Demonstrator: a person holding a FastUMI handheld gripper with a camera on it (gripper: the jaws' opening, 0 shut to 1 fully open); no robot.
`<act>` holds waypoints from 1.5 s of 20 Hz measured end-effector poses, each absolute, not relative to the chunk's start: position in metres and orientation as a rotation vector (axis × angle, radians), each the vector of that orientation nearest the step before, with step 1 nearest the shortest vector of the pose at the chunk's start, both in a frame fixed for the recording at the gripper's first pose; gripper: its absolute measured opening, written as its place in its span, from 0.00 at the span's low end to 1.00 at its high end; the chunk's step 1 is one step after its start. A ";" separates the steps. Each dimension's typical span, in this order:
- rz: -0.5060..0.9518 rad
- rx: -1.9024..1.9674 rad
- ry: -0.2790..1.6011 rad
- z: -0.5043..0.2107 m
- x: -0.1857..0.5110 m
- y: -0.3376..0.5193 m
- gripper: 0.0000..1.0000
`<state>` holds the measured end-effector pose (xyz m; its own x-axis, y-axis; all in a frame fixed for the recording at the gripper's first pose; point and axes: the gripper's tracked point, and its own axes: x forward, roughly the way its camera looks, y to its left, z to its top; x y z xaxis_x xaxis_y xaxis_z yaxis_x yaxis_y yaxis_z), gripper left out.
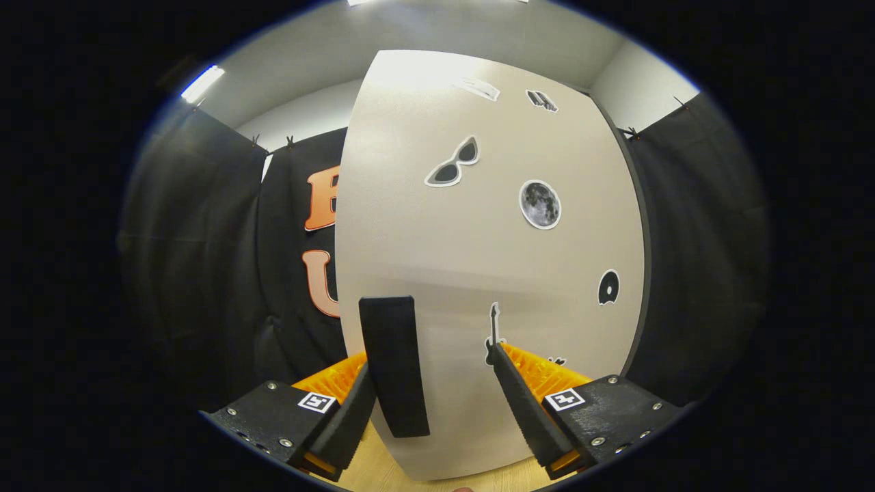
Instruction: Open the shoe cabinet door, grab the shoes and put them into the shoe cabinet, then close the shoe cabinet door.
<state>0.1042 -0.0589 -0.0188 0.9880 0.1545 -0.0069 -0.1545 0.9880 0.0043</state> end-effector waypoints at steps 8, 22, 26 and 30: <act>0.120 -0.016 -0.001 -0.021 0.116 -0.051 0.96; 0.091 0.000 0.021 -0.028 0.143 -0.053 0.95; 0.084 -0.006 0.018 -0.028 0.145 -0.053 0.95; 0.093 -0.012 0.001 -0.020 0.141 -0.050 0.95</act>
<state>0.1412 -0.0502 -0.0201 0.9957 0.0925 -0.0012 -0.0925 0.9956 -0.0123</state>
